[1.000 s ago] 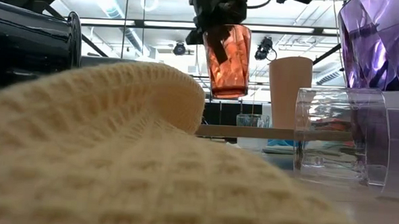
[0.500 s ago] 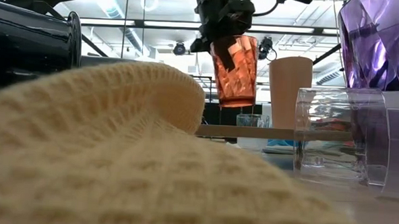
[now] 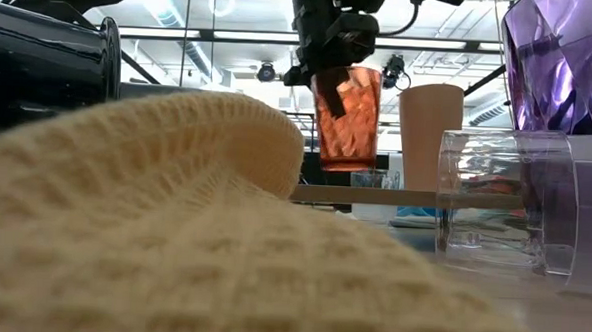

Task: Stack small to large cups/mugs on shelf
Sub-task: Put the orange cup on the shelf

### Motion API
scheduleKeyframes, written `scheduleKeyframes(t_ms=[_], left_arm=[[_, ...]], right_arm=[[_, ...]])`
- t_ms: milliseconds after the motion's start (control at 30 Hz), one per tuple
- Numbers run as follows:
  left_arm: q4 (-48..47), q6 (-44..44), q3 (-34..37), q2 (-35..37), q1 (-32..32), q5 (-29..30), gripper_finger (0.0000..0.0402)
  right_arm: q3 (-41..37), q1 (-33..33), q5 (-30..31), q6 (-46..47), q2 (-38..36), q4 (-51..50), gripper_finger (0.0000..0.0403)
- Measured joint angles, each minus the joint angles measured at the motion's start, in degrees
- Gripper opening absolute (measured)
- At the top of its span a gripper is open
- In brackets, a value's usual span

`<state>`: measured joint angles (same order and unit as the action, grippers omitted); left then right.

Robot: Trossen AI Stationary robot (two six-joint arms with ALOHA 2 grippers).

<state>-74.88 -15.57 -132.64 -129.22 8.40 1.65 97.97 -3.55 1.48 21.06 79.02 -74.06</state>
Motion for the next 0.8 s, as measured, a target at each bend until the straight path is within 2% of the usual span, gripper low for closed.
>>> scheduleKeyframes(t_ms=[567, 800], left_arm=[[1.06, 0.02, 0.0, -1.65, 0.37, -0.53, 0.0014], [1.98, -0.31, -0.04, -2.08, 0.36, -2.64, 0.0014]], right_arm=[[0.0, 0.0, 0.0, -0.2, 0.0, 0.0, 0.0075], [0.0, 0.0, 0.0, -0.2, 0.02, 0.0, 0.0075]])
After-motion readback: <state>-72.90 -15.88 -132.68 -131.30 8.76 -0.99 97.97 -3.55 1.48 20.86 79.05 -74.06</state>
